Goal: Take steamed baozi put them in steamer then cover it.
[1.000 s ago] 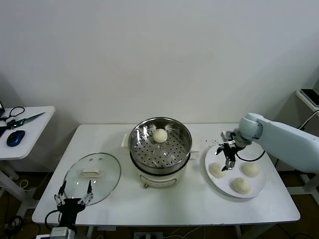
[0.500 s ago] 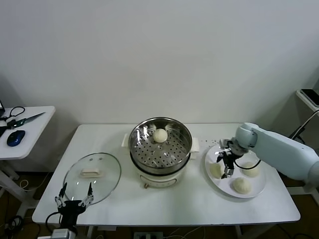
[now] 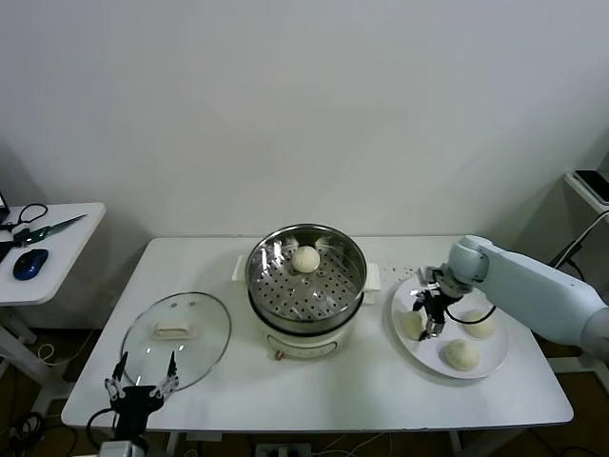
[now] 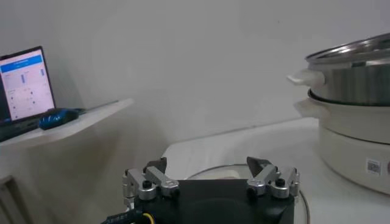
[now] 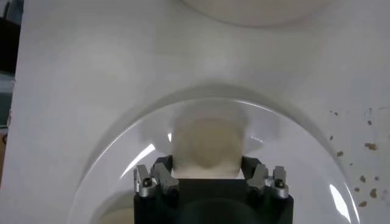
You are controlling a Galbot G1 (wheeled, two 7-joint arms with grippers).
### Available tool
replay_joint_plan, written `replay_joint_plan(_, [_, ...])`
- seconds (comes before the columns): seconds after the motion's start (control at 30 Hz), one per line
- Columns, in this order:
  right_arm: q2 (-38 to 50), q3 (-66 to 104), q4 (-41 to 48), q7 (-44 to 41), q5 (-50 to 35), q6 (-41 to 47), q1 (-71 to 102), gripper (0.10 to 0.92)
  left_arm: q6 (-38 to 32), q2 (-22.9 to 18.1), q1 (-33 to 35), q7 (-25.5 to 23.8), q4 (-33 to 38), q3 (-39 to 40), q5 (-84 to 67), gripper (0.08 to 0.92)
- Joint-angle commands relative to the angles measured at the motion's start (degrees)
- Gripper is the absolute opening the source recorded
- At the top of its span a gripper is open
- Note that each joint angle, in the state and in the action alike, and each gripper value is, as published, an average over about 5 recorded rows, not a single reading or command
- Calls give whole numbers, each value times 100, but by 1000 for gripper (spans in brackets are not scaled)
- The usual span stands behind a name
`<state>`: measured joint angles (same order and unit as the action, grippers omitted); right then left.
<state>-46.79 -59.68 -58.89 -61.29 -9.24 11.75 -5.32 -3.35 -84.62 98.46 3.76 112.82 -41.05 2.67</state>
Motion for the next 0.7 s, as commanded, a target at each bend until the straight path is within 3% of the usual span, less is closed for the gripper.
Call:
replay_joint_plan(0.03, [186,-88,-194,58,-211,7,-310,705,8,3,55,-13,87,-4,-2,823])
replay_joint_plan(0.3, [389,-1642,-651,80,-1527,24,-2686,704,2,18,98,-14,202,23,-9,823])
replay_joint_plan(0.5, [-359,-3033,-828,166,-3119,52,-4590,704,13,23,142,-14,364,72,-21,823])
replay_joint_plan(0.7, [-1233,-3009,-954,585,-4197,421,-4830,704,21,28,232,-6,575,92,-46,823])
